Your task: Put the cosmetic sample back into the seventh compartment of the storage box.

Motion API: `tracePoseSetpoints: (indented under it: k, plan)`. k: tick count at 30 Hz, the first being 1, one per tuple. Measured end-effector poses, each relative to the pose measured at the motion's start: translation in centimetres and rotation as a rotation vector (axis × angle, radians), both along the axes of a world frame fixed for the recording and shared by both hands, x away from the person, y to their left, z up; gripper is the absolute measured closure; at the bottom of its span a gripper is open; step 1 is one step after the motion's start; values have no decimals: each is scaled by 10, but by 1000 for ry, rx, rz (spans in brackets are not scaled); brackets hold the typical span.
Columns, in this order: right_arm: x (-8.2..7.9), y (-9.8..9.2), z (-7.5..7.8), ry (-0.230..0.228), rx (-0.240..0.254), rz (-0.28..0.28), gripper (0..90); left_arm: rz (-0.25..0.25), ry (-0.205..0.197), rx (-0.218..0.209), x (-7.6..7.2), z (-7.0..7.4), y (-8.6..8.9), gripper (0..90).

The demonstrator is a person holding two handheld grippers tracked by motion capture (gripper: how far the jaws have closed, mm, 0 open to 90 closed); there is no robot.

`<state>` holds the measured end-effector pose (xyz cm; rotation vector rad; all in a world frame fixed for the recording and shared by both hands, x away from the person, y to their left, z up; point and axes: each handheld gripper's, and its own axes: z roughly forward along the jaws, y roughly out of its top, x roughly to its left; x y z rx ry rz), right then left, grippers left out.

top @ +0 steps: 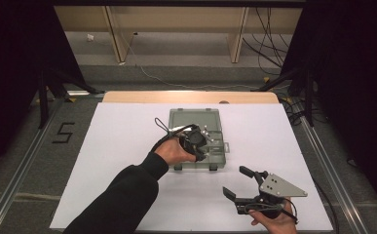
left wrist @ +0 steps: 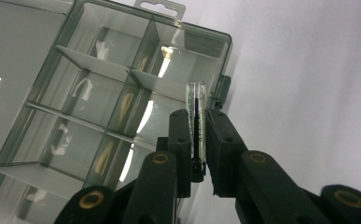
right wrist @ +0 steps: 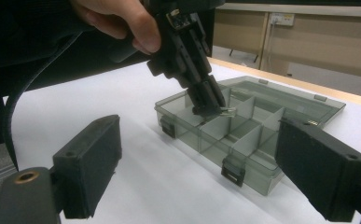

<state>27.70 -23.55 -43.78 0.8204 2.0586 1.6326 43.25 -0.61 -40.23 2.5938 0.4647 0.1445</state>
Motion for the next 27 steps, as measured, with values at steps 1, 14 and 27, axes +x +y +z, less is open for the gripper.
tracePoseSetpoints:
  k: [1,14,27]
  plan:
    - [0,0,0,1,1,1,157,-2,-4,1,2,0,0,805]
    - [0,1,-1,-3,17,3,158,79,50,-9,14,-6,-3,804]
    - [0,1,0,0,15,4,157,127,91,-10,20,-12,-7,804]
